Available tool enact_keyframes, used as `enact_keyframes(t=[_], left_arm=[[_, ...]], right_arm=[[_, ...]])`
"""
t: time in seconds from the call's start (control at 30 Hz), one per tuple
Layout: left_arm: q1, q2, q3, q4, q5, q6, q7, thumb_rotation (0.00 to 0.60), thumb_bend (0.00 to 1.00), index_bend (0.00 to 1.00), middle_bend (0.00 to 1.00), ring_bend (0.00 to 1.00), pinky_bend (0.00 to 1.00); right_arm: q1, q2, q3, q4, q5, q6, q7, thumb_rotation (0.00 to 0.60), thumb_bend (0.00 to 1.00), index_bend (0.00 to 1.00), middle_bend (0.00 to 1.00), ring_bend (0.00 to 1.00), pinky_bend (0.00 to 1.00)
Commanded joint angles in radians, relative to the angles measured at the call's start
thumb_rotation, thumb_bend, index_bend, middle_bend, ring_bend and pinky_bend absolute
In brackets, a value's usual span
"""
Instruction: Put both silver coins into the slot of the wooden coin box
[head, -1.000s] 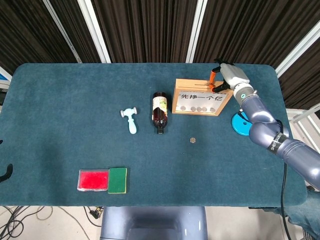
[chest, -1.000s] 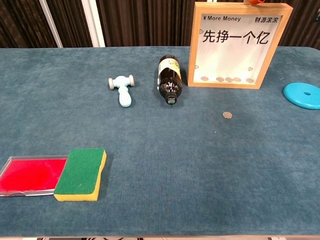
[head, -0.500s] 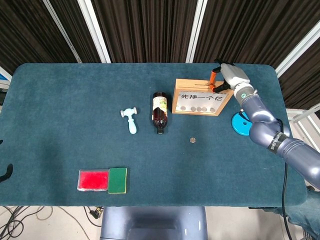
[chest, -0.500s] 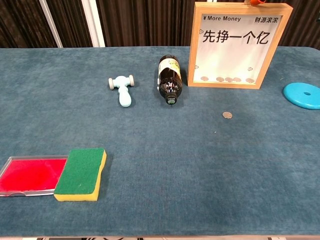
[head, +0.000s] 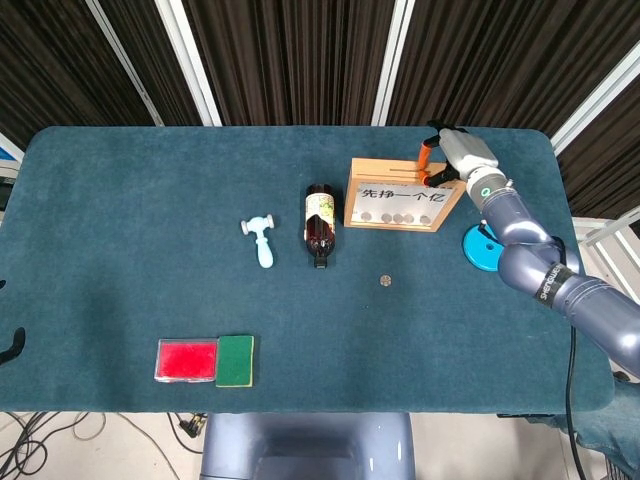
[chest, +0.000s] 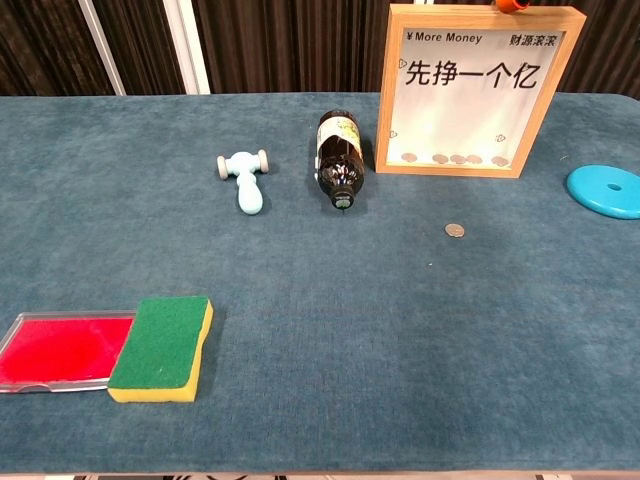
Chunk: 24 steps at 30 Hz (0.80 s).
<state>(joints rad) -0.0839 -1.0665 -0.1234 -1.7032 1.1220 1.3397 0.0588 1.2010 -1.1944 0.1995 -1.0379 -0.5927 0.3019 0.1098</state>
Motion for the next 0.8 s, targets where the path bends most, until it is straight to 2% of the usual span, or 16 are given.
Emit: enact_keyframes(t=[0.03,0.33,0.43,0.63,0.8], left_arm=[[0.000,0.000,0.000,-0.001,-0.001,0.000,0.001,0.600,0.40,0.13,0.00,0.00,0.00],[0.000,0.000,0.000,-0.002,-0.005,0.000,0.004,0.600,0.40,0.13,0.00,0.00,0.00],[0.000,0.001,0.000,-0.004,-0.009,-0.002,0.004,0.600,0.40,0.13,0.00,0.00,0.00],[-0.001,0.002,-0.001,-0.007,-0.015,-0.007,0.004,0.600,0.40,0.14,0.00,0.00,0.00],[-0.002,0.003,0.000,-0.008,-0.014,-0.008,0.005,0.600,0.40,0.14,0.00,0.00,0.00]], right_arm=[[0.000,0.003,-0.001,-0.004,-0.003,0.000,0.005,0.600,0.57,0.52,0.04,0.00,0.00],[-0.001,0.007,-0.001,-0.007,-0.012,0.009,0.021,0.600,0.57,0.50,0.04,0.00,0.00],[-0.016,0.017,0.015,-0.031,-0.021,0.044,0.035,0.600,0.57,0.50,0.04,0.00,0.00],[-0.117,0.065,0.049,-0.203,-0.126,0.302,0.034,0.600,0.57,0.47,0.04,0.00,0.00],[-0.266,0.128,0.041,-0.439,-0.258,0.560,0.037,0.600,0.51,0.43,0.04,0.00,0.00]])
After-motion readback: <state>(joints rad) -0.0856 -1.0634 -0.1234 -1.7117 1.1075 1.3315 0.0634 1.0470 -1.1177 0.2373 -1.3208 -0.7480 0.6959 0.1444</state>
